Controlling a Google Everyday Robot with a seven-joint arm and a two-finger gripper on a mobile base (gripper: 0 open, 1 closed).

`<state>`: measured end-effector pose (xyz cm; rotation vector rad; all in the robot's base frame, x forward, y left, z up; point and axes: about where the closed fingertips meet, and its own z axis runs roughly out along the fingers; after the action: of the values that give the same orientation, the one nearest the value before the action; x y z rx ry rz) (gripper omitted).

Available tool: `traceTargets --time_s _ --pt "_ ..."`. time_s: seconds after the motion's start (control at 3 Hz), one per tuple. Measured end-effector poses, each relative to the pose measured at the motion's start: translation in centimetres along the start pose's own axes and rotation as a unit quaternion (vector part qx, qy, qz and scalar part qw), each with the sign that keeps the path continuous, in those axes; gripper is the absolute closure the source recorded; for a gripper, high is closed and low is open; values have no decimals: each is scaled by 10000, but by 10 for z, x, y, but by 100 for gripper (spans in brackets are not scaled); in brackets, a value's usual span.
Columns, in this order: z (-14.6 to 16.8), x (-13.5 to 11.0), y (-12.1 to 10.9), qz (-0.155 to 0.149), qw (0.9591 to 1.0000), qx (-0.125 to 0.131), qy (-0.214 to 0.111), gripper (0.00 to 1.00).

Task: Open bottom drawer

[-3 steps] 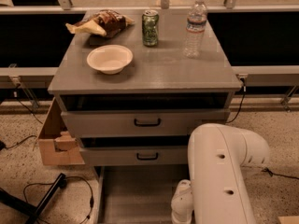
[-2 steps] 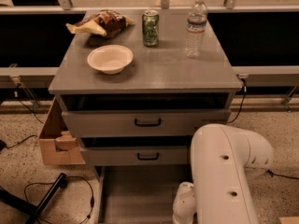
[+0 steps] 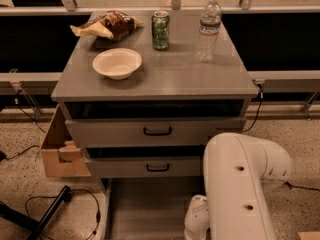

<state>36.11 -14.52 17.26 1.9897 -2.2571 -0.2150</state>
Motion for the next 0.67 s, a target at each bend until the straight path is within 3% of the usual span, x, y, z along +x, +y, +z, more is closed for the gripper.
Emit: traceTargets --time_s 0.33,0.67 --pt "0 0 0 0 10000 0 0 100" --pt "0 0 0 0 10000 0 0 82"
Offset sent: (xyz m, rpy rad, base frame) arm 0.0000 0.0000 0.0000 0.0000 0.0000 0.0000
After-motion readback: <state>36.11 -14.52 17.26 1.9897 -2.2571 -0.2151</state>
